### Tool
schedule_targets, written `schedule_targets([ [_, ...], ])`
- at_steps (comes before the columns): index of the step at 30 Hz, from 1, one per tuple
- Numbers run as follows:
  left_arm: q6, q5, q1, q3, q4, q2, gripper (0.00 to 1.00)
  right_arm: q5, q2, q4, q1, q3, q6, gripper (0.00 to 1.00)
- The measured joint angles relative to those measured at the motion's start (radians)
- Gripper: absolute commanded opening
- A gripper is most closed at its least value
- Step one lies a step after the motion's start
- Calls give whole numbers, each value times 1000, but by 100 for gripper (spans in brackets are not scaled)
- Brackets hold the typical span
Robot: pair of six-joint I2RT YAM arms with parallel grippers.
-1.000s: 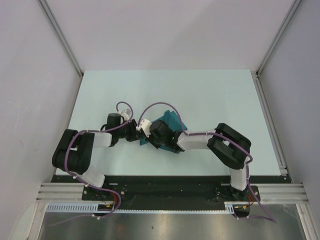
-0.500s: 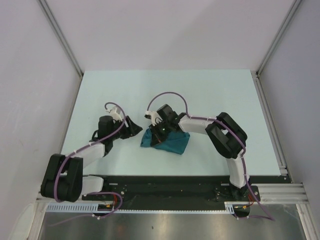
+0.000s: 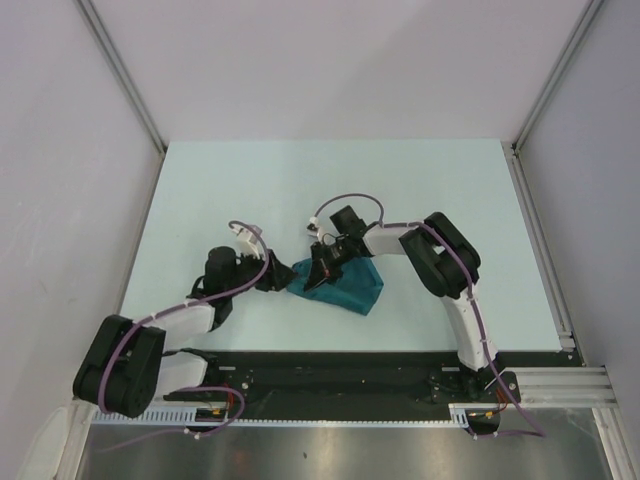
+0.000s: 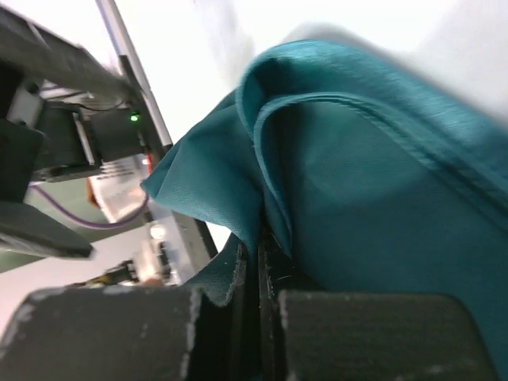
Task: Fold the napkin, place the utensils inside, and roll it up
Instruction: Roll the napkin with the utensil
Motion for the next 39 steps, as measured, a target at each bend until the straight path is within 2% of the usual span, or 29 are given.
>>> schedule_targets([
  [6, 19, 21, -42, 5, 54, 113, 56, -84, 48, 73, -41, 0, 85, 0],
  [14, 18, 24, -61, 28, 111, 200, 42, -125, 74, 117, -60, 0, 128, 0],
  [17, 16, 25, -63, 38, 140, 235, 32, -125, 75, 125, -65, 0, 128, 0],
  [18, 14, 25, -64, 40, 148, 244, 23, -125, 75, 126, -67, 0, 129, 0],
  [21, 11, 32, -64, 60, 165, 281, 7, -125, 75, 127, -71, 0, 128, 1],
  [23, 12, 33, -65, 79, 163, 306, 0, -124, 75, 127, -73, 0, 128, 7],
  [28, 11, 18, -68, 122, 103, 326, 0, -118, 74, 124, -74, 0, 120, 25],
  [29, 11, 11, -68, 133, 84, 328, 0, -119, 72, 120, -74, 0, 116, 32],
  [39, -13, -12, -68, 210, -5, 398, 0, -19, -26, 10, -73, -18, 19, 55],
])
